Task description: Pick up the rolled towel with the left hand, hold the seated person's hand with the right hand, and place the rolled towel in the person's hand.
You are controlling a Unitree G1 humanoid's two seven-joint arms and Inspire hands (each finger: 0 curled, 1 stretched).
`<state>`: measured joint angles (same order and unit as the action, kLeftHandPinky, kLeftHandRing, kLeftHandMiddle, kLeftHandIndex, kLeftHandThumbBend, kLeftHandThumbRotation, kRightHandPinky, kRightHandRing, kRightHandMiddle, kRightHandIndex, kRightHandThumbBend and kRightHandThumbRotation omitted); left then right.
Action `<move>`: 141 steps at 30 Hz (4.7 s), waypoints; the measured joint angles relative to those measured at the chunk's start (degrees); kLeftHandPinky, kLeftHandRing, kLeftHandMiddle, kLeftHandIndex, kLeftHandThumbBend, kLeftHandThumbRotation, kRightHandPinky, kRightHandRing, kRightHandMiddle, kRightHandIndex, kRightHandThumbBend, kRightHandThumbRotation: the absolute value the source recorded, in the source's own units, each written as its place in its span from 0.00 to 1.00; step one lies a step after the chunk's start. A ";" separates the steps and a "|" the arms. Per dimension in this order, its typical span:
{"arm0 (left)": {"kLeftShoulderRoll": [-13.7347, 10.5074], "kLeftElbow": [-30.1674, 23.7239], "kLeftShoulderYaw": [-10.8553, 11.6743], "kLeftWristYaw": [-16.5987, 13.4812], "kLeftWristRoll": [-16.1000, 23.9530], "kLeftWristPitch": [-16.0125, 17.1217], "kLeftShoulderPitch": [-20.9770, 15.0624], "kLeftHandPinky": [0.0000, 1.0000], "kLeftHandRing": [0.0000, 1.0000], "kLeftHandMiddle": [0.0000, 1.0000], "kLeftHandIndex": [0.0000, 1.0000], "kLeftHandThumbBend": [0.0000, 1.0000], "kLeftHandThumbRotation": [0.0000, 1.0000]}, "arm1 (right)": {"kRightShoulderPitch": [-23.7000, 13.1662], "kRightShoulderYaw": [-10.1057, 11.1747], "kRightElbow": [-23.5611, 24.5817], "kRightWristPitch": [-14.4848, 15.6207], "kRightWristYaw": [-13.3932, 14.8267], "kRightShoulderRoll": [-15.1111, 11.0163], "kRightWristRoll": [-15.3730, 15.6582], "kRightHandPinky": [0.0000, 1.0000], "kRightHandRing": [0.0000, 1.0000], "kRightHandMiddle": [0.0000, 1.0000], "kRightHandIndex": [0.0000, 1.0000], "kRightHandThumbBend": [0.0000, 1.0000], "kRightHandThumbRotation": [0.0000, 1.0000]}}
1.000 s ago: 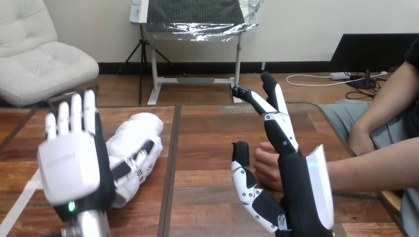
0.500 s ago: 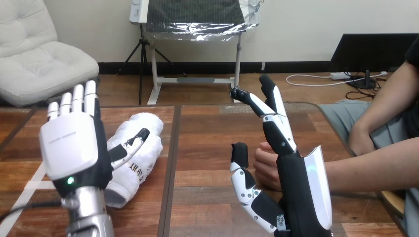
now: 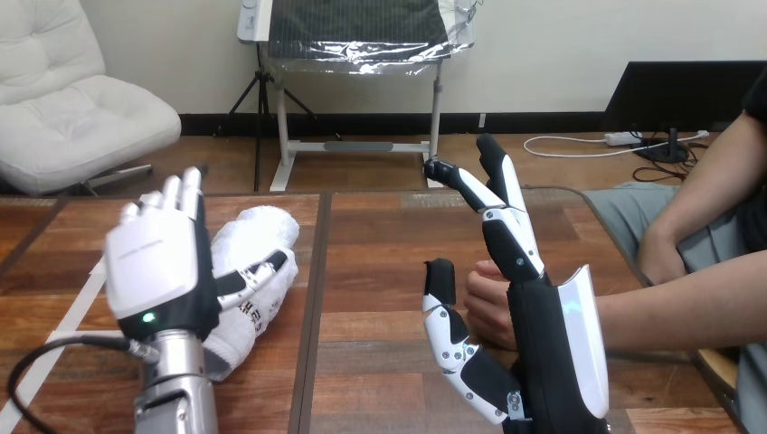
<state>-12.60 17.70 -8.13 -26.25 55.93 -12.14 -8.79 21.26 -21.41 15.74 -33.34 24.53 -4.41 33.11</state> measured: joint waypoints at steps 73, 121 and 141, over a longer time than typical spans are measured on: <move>0.20 46.13 -19.00 9.58 -7.52 -13.97 -29.67 1.00 0.99 1.00 1.00 1.00 0.76 | -0.27 1.97 0.08 0.88 -4.06 0.13 -1.24 1.00 1.00 1.00 0.83 0.00 0.00; 0.80 56.53 -29.53 18.16 -5.75 -16.24 -39.09 0.21 0.26 0.35 0.59 0.75 0.01 | -0.28 2.51 0.18 0.79 -5.22 0.05 -1.73 1.00 1.00 1.00 0.81 0.00 0.00; -0.95 56.35 -25.58 5.93 -11.75 -8.77 -36.08 0.22 0.28 0.38 0.56 0.69 0.00 | -0.28 3.04 0.18 0.73 -5.24 0.09 -1.84 1.00 1.00 1.00 0.80 0.00 0.00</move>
<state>-13.56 74.06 -33.71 -20.32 44.18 -20.90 -44.88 20.97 -18.37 15.93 -32.61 19.29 -4.31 31.27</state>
